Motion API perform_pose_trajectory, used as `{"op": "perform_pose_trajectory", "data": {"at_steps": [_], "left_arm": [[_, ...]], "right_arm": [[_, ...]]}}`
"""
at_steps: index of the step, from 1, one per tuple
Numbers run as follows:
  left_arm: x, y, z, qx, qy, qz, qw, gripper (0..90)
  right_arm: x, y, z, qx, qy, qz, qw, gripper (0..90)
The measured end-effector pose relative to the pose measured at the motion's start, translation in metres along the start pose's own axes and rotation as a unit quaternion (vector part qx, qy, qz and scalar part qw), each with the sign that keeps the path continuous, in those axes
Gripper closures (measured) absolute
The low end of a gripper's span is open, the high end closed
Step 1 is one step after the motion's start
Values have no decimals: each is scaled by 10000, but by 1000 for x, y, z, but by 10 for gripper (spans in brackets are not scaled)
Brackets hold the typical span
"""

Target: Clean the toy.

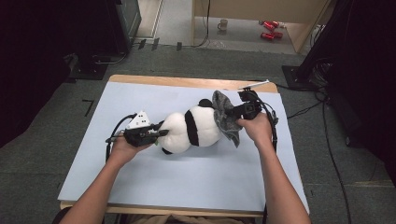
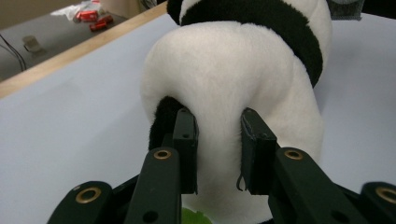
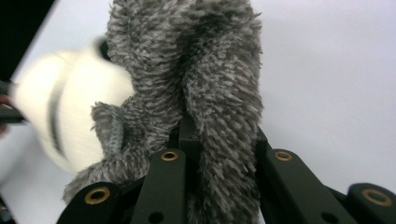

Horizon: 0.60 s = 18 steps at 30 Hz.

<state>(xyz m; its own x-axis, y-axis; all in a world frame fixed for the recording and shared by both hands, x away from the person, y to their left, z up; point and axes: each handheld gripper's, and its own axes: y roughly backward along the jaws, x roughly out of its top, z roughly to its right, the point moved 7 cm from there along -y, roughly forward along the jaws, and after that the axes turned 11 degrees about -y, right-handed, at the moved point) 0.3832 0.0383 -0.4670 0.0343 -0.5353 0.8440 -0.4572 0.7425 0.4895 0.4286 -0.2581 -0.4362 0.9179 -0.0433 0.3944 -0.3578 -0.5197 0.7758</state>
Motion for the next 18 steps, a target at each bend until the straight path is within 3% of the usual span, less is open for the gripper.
{"op": "perform_pose_trajectory", "data": {"at_steps": [3, 6, 12, 18], "left_arm": [[1, 1, 1, -50, -166, 15, 9998, 732], [0, 2, 4, -220, -182, 39, 9996, 737], [-3, 3, 7, -288, -60, 47, 9996, 723], [-4, 3, 6, -322, 117, 45, 9994, 709]], "right_arm": [[1, 8, 3, 17, -101, 117, 9999, 772], [6, 21, -9, 66, 17, 243, 9997, 772], [15, 36, -47, 323, 343, 415, 9980, 772], [17, 28, -93, 772, 522, 192, 9955, 772]]}}
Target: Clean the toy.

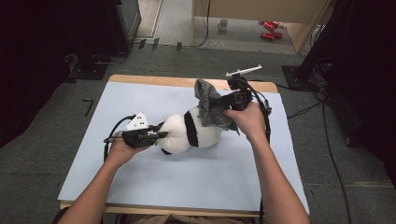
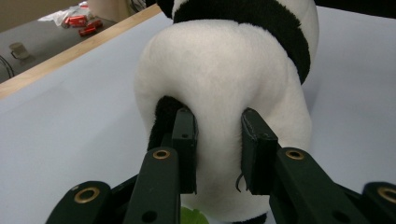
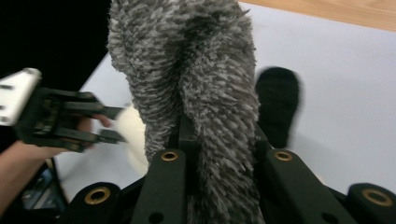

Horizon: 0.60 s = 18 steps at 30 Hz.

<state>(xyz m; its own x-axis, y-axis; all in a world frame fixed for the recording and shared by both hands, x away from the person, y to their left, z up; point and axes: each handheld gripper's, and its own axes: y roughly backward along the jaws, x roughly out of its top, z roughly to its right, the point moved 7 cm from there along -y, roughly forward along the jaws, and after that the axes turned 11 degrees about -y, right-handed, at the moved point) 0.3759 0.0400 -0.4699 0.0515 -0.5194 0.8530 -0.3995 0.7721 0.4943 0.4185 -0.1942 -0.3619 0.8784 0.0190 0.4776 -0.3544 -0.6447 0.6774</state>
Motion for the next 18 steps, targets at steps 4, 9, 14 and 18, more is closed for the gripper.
{"op": "perform_pose_trajectory", "data": {"at_steps": [4, 9, 14, 18], "left_arm": [[0, 0, 0, 9, 13, 3, 10000, 703], [-1, 1, 0, 6, 66, 10, 10000, 692], [-2, 2, -3, 10, 272, 12, 9996, 612], [-1, 5, -6, -20, 460, 17, 9989, 473]], "right_arm": [[1, -18, -20, 113, 114, -196, 9997, 771], [-2, -47, -24, 10, 124, -521, 9986, 771], [-5, -62, -12, -170, 18, -682, 9975, 772], [-6, -62, -8, -193, 43, -694, 9974, 773]]}}
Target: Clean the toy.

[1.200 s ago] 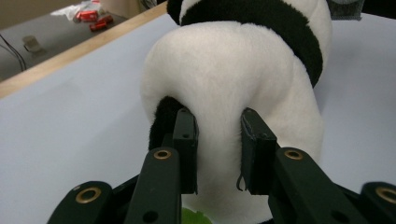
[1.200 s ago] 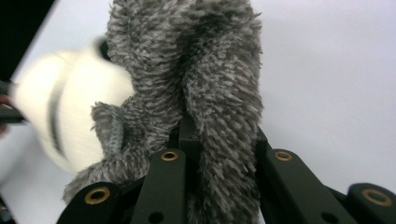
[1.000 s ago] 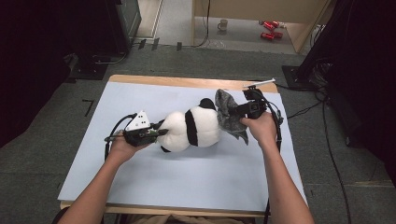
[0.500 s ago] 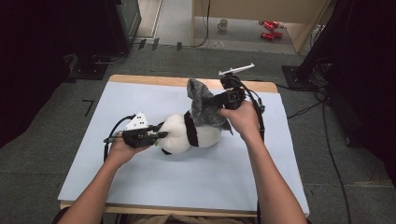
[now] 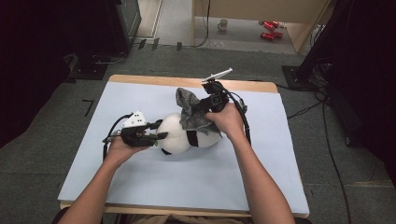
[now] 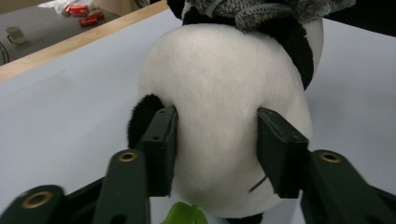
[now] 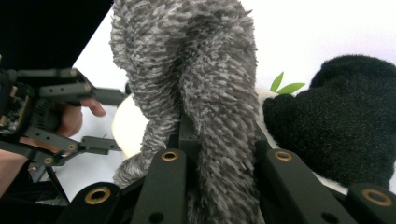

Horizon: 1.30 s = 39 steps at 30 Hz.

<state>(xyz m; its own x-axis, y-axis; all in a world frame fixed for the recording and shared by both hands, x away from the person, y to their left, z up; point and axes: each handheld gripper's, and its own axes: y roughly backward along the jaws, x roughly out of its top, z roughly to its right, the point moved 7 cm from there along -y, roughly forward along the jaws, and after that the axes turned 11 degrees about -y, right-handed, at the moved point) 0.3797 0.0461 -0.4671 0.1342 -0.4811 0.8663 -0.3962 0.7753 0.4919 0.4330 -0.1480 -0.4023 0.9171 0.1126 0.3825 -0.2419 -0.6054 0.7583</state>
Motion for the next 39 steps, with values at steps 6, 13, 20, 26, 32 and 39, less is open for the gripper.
{"op": "perform_pose_trajectory", "data": {"at_steps": [6, 13, 20, 26, 32, 39], "left_arm": [[-2, 2, -11, 109, 411, -37, 9991, 225], [-9, -13, -12, -403, 976, -90, 9944, 82], [-9, -20, 2, -910, 768, -37, 9929, 299], [-2, -16, 9, -688, 197, 9, 9974, 523], [13, -11, 10, -100, -363, 262, 9989, 595], [11, -10, 10, 209, -743, 377, 9963, 592]], "right_arm": [[-5, 3, -1, -23, 65, -30, 10000, 773], [-15, 8, -1, 69, 166, -51, 9998, 773], [-20, 13, -3, 97, 157, -99, 9998, 771], [-17, 15, -20, 247, 242, -32, 9994, 770], [-12, 19, -41, 521, 315, 81, 9981, 770], [-10, 19, -56, 772, 364, 164, 9962, 769]]}}
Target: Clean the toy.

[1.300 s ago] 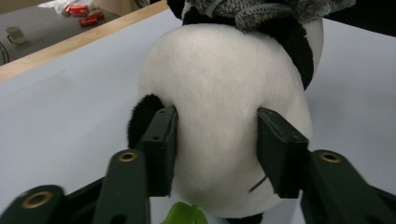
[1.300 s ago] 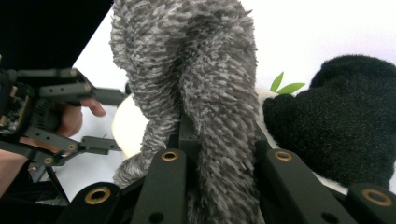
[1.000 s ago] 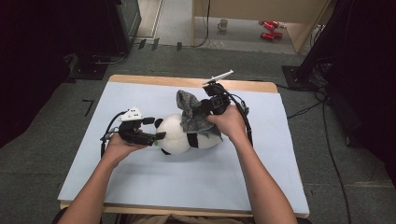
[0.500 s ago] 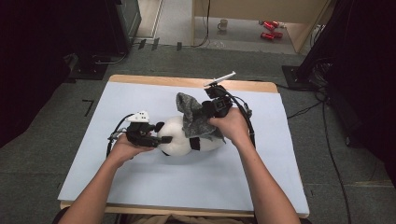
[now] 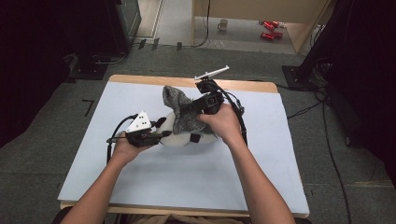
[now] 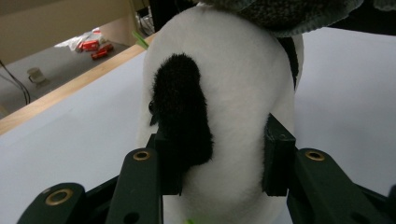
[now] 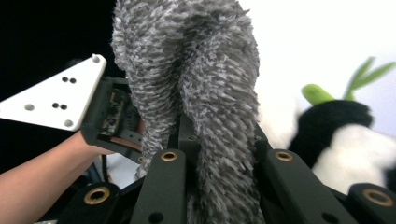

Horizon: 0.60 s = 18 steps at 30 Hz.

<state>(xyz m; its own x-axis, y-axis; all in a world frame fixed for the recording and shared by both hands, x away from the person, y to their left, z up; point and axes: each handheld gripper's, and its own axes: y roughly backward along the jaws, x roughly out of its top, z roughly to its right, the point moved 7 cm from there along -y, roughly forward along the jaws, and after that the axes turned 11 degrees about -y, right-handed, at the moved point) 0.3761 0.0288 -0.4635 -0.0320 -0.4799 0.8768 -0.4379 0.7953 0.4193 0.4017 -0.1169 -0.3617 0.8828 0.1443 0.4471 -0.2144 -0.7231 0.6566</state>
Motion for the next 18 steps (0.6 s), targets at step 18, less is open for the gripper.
{"op": "perform_pose_trajectory", "data": {"at_steps": [18], "left_arm": [[-11, 1, 0, -112, 266, -226, 9993, 425]], "right_arm": [[-9, -51, -2, -142, 73, -333, 9993, 769]]}}
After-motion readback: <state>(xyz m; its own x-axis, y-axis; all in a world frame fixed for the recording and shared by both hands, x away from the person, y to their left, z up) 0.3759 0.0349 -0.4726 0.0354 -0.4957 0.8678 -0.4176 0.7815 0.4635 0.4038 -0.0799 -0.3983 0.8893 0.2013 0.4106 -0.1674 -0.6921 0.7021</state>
